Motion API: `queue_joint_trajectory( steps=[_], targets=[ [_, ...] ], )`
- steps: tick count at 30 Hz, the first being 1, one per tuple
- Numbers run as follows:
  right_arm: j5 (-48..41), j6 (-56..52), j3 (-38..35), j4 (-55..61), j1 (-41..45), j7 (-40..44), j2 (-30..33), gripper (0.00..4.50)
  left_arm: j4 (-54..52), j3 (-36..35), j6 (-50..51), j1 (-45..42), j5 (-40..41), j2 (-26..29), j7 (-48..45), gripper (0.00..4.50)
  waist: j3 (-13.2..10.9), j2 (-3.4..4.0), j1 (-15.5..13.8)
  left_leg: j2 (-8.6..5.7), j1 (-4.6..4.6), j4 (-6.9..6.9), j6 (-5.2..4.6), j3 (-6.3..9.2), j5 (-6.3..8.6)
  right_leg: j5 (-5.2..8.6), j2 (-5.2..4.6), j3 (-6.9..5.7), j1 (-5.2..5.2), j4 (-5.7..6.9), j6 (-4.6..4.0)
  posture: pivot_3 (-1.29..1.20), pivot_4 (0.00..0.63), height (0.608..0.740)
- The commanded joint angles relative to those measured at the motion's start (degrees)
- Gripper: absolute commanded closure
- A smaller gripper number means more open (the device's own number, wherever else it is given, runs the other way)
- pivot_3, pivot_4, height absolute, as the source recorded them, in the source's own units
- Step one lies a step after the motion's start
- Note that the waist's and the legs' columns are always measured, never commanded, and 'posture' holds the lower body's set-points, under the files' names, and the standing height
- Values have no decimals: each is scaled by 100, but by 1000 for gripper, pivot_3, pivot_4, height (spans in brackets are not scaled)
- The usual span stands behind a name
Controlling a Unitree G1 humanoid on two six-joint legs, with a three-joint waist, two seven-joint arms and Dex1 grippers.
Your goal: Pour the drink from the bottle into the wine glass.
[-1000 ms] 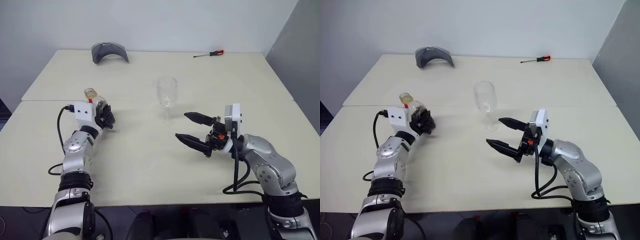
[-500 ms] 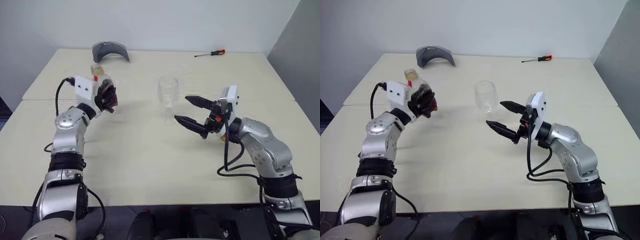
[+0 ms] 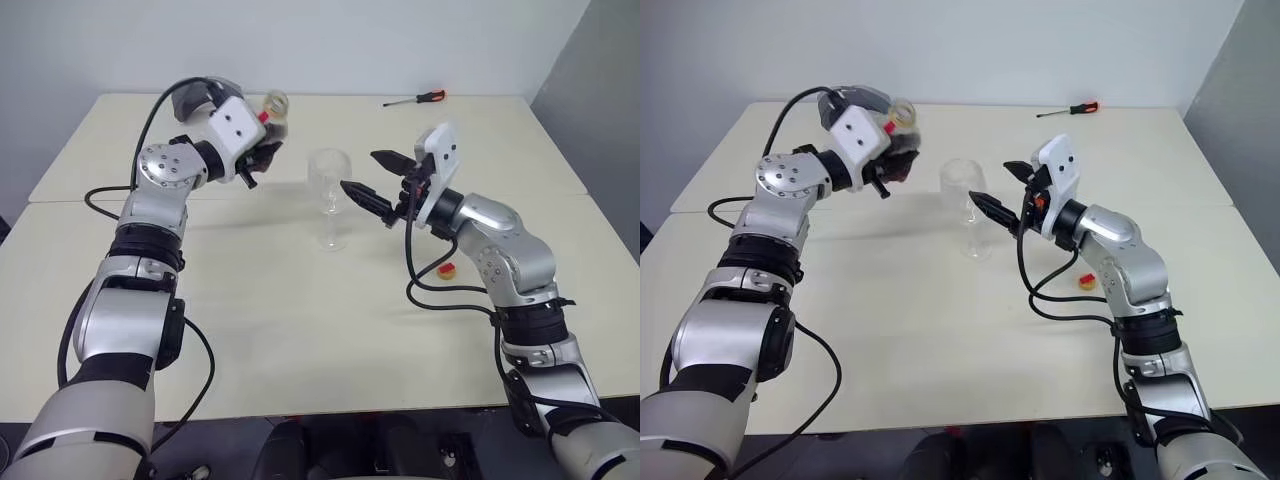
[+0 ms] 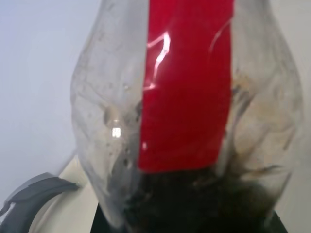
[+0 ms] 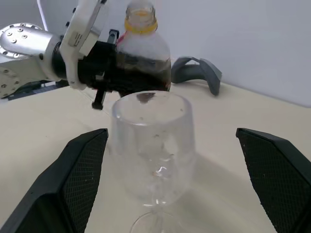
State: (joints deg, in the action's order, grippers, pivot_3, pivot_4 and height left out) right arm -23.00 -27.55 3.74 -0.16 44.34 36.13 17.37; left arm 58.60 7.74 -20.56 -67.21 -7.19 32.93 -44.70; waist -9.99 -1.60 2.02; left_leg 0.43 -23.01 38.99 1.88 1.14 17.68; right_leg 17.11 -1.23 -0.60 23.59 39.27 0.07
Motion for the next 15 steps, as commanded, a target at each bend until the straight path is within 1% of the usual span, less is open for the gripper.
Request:
queue_joint_trajectory(
  steps=[1,6,15],
  targets=[
    [115,254,-41,-16,252,24,-48,0,230,119,-675,-441,-252,130,-99,3525,0,0,-1,1,0,0,0,0,0,0,0,0,0,0,0,0,150,740],
    [190,313,-39,-130,338,43,-150,0,695,150,-1002,-714,-452,121,31,3525,0,0,-7,0,1,7,0,-4,0,0,-2,3,3,20,0,0,150,740],
    [250,293,-2,-83,287,121,-172,0,1062,332,-1520,-1020,-983,240,314,3525,0,0,-13,0,2,26,-3,-3,-2,0,-1,4,19,72,0,0,150,740]
  ],
)
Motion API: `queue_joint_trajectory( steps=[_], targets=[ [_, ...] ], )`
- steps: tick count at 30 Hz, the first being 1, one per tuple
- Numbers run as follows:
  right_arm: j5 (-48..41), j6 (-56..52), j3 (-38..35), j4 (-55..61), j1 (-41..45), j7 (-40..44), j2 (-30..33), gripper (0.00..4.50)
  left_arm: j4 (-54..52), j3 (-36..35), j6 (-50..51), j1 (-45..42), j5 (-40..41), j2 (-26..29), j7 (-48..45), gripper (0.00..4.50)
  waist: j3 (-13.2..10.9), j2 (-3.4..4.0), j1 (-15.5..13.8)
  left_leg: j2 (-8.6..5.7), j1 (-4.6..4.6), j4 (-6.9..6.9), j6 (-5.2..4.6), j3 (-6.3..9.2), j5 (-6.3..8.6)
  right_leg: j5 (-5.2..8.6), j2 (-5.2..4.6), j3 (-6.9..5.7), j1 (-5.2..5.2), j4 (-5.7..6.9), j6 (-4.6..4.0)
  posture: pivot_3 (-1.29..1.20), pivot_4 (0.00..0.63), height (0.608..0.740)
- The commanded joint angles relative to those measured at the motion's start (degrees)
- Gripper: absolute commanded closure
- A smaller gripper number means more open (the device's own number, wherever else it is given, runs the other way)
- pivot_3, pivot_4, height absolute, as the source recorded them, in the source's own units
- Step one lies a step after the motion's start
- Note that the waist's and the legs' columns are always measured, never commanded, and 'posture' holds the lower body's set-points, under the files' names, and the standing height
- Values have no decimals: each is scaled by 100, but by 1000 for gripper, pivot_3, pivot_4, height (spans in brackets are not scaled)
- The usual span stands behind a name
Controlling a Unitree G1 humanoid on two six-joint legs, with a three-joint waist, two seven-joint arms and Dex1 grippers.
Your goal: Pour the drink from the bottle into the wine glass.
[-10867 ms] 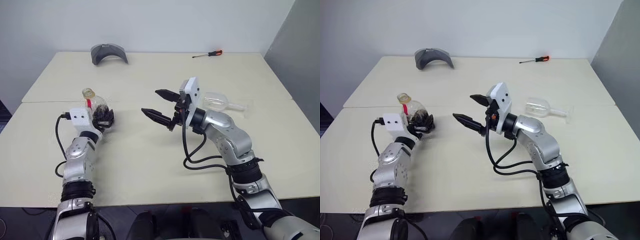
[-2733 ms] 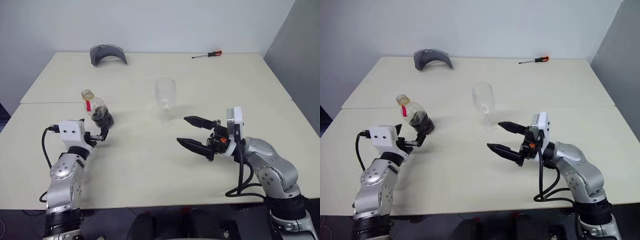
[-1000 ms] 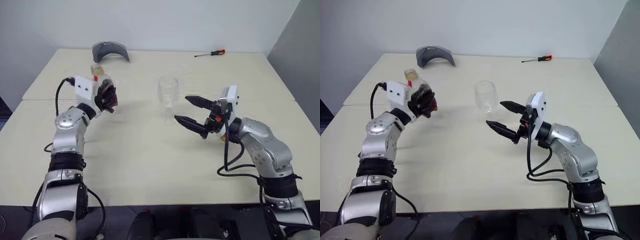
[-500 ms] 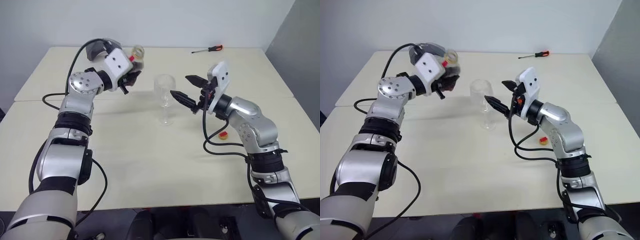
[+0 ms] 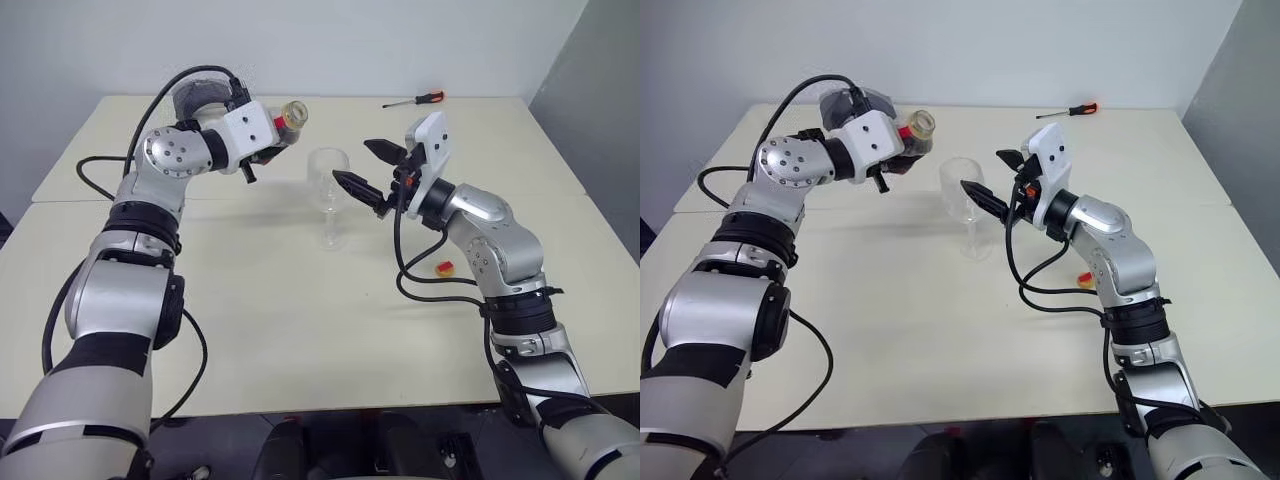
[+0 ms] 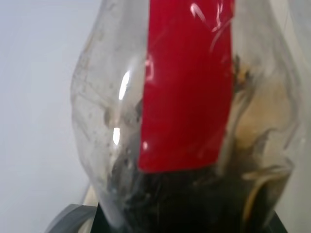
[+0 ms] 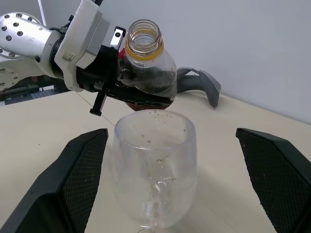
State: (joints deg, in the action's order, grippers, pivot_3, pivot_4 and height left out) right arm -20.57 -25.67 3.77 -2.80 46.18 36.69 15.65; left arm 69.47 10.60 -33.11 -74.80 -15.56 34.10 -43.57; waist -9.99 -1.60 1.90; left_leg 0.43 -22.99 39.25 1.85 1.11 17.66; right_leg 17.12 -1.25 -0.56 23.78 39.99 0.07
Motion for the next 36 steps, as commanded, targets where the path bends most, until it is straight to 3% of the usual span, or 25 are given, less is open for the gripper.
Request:
queue_joint_trajectory(
  steps=[1,36],
  targets=[
    [-12,99,-8,197,103,85,-21,0,-3,89,-330,-287,-217,133,251,3525,0,0,1,0,0,3,0,0,0,0,0,0,0,2,0,0,150,740],
    [-159,-11,-118,277,155,149,-205,0,285,1057,-1356,-986,-1731,483,1388,3525,0,0,-5,-1,-21,57,-1,0,0,0,0,-1,5,19,0,0,150,740]
  ],
)
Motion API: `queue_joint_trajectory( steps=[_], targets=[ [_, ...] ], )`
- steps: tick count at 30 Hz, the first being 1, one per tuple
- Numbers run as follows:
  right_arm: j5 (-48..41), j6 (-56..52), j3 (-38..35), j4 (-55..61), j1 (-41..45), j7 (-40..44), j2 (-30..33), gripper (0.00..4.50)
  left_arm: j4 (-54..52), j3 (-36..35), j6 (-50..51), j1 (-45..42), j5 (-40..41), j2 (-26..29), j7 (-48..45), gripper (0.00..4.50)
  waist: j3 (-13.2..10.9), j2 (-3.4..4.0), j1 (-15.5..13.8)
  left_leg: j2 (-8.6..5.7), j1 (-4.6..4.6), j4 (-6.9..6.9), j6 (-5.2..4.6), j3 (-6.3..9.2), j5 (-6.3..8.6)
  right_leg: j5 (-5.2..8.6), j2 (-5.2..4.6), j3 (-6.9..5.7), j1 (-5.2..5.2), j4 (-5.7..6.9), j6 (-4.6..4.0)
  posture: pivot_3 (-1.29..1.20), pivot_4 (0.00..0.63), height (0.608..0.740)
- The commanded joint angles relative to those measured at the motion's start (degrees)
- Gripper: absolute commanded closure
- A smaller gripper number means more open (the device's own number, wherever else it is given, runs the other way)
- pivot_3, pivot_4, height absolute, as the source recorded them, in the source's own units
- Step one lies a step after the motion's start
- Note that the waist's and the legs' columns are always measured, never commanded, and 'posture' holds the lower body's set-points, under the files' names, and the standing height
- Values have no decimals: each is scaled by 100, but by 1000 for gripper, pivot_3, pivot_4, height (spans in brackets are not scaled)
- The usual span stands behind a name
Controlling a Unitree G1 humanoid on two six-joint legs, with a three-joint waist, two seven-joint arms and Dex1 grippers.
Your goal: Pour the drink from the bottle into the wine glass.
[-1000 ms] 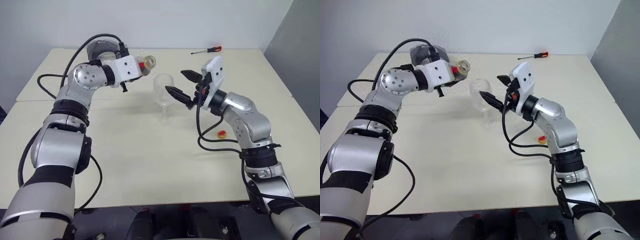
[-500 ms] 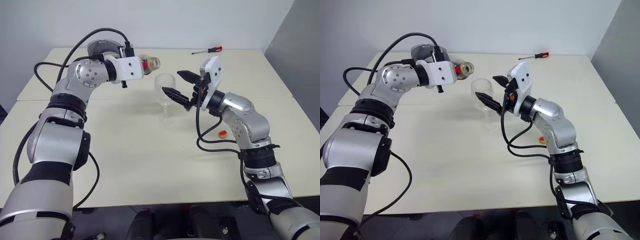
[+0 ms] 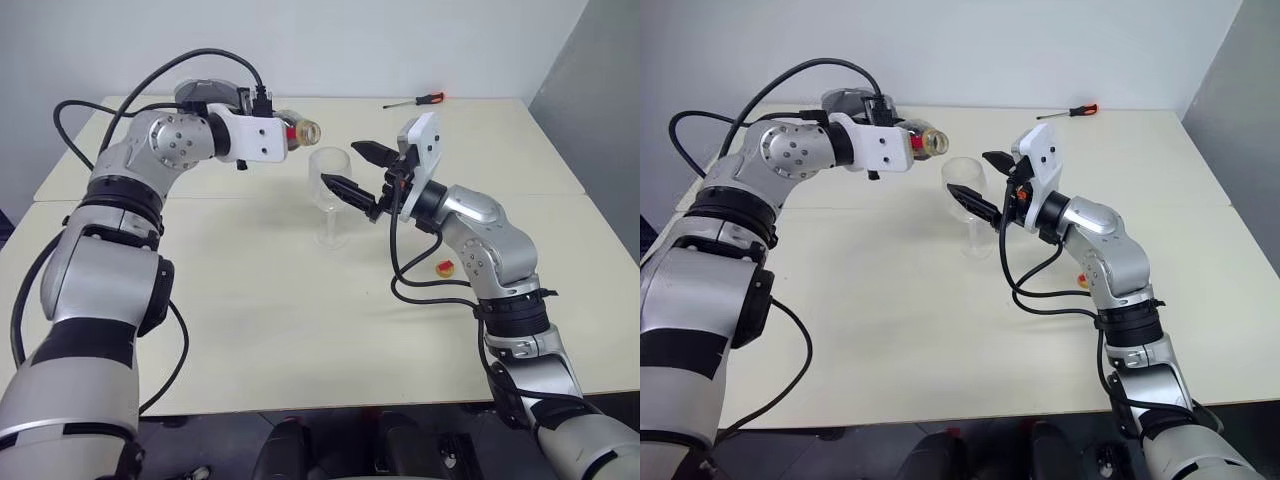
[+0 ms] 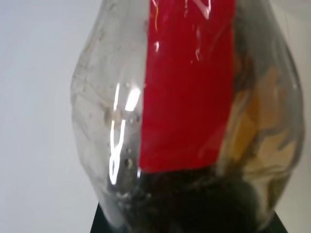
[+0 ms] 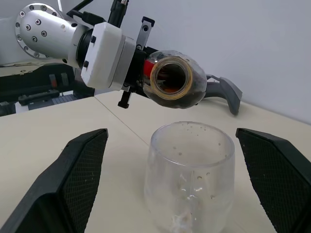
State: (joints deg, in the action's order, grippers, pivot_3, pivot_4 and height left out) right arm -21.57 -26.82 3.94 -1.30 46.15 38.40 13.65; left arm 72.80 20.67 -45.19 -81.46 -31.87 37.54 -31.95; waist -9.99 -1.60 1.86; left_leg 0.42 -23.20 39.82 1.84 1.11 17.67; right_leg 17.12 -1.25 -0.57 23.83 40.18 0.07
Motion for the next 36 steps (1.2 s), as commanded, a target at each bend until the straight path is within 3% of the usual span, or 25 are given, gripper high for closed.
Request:
queue_joint_trajectory(
  steps=[1,13,36],
  targets=[
    [-56,105,-135,126,160,-25,-8,0,-38,69,-163,-331,-124,144,256,3525,0,0,-1,0,0,0,0,0,0,0,0,0,0,1,0,0,150,740],
    [-37,103,-152,145,135,-36,-10,0,41,418,-364,-587,-591,197,737,3525,0,0,1,-2,-21,7,1,-4,0,0,-2,1,30,21,0,0,150,740],
    [-19,134,-147,200,27,-85,16,0,121,572,-432,-775,-773,234,939,3525,0,0,3,-2,-21,9,1,-6,0,0,-2,1,33,30,0,0,150,740]
  ],
)
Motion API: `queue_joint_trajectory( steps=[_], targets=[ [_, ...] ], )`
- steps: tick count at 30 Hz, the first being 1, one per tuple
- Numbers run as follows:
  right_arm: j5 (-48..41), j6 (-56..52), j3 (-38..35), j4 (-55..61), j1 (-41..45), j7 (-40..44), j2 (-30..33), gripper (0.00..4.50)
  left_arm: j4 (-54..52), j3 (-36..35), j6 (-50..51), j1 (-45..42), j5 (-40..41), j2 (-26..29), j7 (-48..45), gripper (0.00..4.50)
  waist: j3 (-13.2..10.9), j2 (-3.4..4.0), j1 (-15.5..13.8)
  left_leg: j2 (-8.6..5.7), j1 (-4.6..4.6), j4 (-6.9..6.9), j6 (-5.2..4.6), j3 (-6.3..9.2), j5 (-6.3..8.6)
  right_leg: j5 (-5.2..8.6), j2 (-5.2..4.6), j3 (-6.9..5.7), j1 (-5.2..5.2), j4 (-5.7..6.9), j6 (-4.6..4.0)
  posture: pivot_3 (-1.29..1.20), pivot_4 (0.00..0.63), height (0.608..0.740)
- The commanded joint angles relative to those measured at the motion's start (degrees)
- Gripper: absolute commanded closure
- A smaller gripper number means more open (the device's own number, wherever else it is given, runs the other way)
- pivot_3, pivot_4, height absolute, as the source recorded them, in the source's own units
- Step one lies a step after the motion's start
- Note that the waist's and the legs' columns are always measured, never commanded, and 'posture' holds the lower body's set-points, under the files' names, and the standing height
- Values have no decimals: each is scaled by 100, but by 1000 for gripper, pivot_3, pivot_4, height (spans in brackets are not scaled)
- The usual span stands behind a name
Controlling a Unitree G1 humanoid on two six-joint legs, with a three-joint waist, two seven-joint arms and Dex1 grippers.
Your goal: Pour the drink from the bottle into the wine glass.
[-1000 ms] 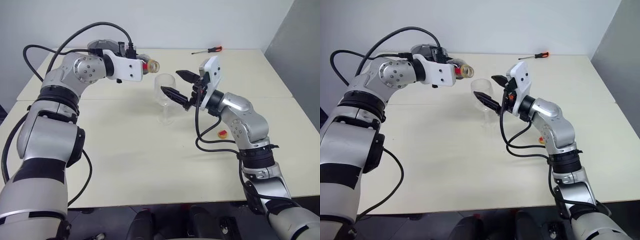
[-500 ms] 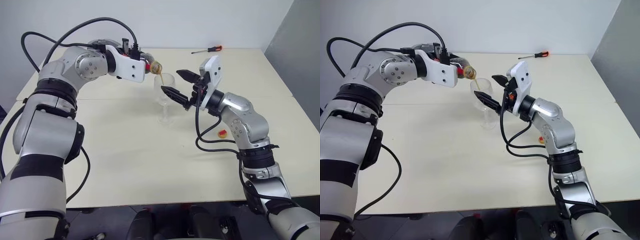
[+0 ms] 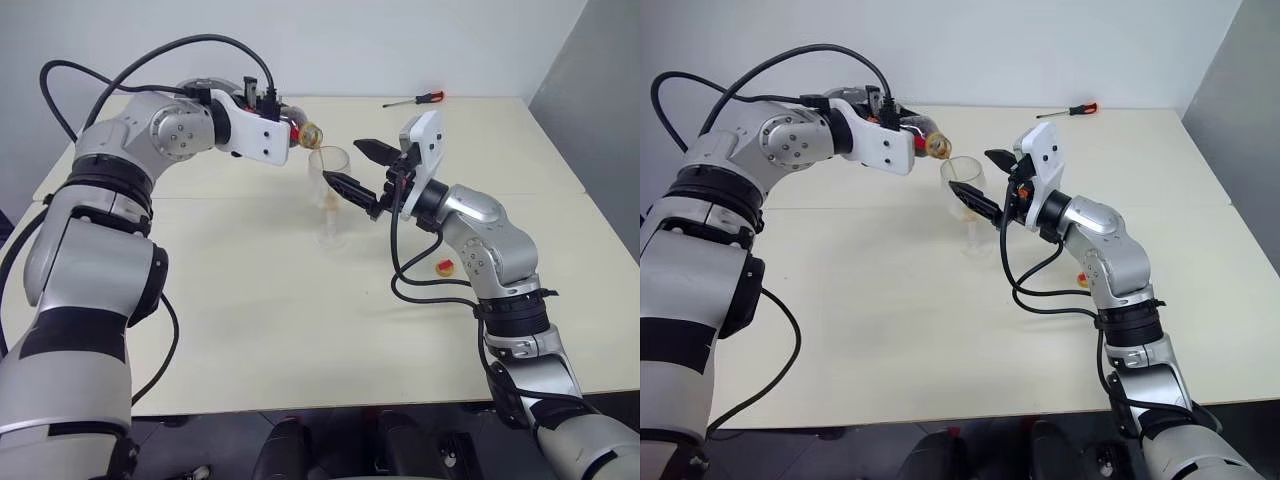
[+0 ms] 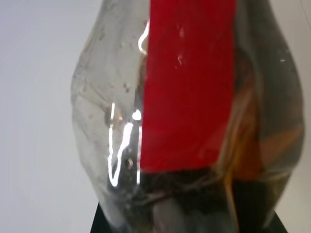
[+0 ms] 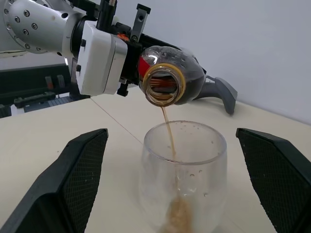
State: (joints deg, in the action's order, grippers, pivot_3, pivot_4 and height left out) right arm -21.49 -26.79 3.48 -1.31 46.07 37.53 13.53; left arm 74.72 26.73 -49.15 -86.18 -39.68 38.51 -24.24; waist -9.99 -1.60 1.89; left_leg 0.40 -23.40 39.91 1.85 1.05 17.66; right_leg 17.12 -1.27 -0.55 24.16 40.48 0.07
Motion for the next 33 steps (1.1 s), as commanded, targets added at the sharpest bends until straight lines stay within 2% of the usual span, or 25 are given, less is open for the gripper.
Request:
queue_joint_trajectory(
  steps=[1,33],
  targets=[
    [-28,132,-101,204,32,1,29,0,-71,-28,-41,-310,-1,143,175,3525,0,0,0,0,0,0,0,0,0,0,0,0,0,0,0,0,150,740],
    [-27,158,-121,125,89,-1,72,0,-23,133,-34,-448,-243,192,359,3525,0,0,7,0,0,5,0,-1,0,0,0,-1,5,28,0,0,150,740]
  ],
)
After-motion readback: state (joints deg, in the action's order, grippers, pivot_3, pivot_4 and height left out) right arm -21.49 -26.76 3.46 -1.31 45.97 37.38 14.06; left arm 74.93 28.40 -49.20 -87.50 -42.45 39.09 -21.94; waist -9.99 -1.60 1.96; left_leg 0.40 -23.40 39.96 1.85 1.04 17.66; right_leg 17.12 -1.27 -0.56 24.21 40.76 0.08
